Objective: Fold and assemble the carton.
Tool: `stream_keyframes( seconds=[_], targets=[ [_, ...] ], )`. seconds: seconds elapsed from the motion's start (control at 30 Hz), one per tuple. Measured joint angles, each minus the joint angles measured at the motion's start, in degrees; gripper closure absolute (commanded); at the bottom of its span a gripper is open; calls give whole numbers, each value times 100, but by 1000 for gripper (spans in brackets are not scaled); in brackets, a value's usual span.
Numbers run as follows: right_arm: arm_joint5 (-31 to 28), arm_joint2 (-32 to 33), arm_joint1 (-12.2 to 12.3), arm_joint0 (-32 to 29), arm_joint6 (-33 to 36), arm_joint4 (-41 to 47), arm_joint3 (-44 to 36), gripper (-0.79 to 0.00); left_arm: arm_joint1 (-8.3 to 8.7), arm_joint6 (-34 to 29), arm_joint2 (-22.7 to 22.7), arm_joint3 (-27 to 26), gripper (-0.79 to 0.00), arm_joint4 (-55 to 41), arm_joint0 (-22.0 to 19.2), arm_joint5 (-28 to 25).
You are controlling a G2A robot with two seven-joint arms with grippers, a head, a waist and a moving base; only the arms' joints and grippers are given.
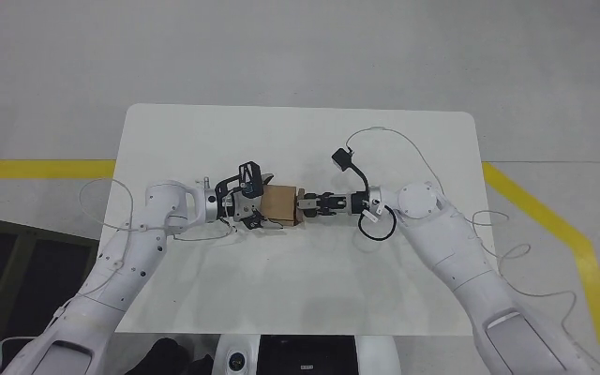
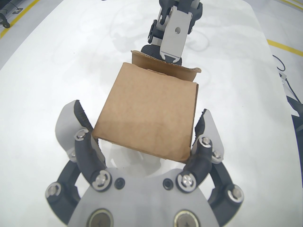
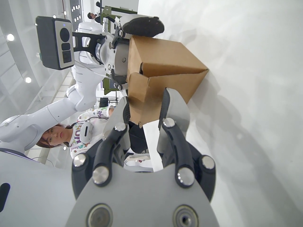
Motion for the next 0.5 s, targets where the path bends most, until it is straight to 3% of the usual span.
stream_keyframes(
  seconds=[0.5],
  targets=[
    [356,-36,47,131,247,-517,-278,-151,-4,-18,-8,-25,-785,-23,13,-5]
  ],
)
